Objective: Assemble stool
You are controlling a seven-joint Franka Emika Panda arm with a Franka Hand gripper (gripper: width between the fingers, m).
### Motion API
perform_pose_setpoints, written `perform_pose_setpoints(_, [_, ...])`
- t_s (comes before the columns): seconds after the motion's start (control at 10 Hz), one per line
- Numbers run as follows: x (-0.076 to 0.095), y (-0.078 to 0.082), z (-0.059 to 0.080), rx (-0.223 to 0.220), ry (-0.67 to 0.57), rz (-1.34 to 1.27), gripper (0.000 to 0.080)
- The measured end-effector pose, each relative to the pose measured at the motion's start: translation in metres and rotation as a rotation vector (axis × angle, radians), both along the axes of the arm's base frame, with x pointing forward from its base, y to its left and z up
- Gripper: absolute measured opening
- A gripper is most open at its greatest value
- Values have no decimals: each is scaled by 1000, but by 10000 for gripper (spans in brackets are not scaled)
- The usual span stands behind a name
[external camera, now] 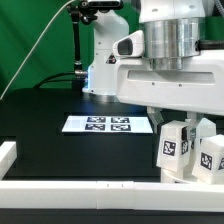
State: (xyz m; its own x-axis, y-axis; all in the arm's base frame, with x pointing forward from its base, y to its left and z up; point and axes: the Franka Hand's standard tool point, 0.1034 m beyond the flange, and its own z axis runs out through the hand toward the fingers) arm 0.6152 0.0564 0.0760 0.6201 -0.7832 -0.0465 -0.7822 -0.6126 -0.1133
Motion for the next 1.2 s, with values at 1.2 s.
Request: perform_pose_setpoints(1.2, [4,15,-2,186,6,-1097,338])
